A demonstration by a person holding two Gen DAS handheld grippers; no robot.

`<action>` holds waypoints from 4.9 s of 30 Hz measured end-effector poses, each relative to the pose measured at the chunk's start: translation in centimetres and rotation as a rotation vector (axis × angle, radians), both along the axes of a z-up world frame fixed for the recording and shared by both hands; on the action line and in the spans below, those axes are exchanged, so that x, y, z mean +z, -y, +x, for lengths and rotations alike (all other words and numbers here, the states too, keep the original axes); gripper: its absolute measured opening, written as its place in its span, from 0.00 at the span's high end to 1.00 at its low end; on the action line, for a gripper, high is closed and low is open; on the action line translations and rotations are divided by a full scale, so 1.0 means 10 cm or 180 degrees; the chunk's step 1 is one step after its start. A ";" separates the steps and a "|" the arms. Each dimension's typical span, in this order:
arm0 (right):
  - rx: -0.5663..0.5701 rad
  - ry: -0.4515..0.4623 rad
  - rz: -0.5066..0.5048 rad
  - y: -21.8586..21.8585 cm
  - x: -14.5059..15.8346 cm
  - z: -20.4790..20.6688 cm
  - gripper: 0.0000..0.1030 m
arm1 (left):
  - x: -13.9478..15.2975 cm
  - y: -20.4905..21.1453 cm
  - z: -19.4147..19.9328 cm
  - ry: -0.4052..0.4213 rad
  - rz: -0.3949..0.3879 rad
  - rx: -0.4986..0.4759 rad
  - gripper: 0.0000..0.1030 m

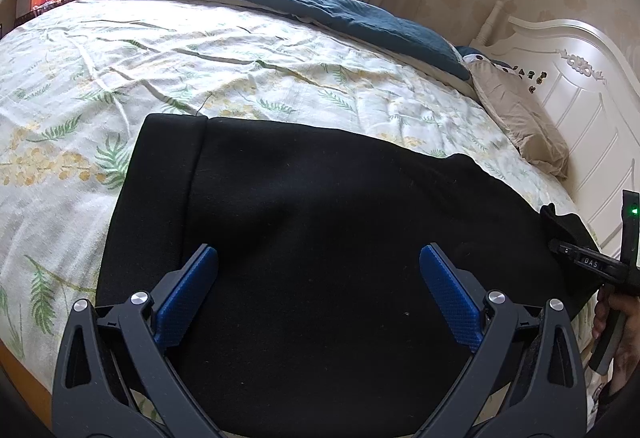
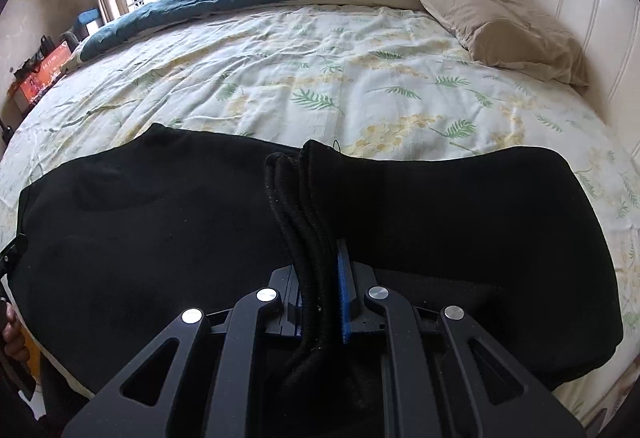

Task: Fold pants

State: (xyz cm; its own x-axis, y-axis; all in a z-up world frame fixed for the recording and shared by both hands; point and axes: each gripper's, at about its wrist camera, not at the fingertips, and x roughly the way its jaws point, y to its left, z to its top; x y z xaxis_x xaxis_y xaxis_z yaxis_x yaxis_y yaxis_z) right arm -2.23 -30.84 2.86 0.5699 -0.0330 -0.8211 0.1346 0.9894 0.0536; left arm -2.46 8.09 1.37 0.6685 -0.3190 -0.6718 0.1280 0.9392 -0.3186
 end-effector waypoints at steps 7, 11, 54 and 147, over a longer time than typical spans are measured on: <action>0.0117 0.0011 -0.0009 -0.23 0.01 0.01 0.87 | -0.01 0.00 0.01 -0.0001 -0.0008 0.0005 0.03; 0.0190 0.0021 -0.0008 -0.38 0.00 0.01 0.87 | 0.00 0.00 0.00 0.0002 -0.0010 0.0004 0.03; -0.1224 0.1028 0.1743 1.64 0.34 -1.59 0.31 | -0.04 0.04 0.01 0.0047 0.0117 -0.0007 0.03; 0.0664 0.0601 0.2253 0.00 -0.03 -0.64 0.25 | -0.14 -1.11 0.45 -0.0858 -0.1237 -0.0300 0.38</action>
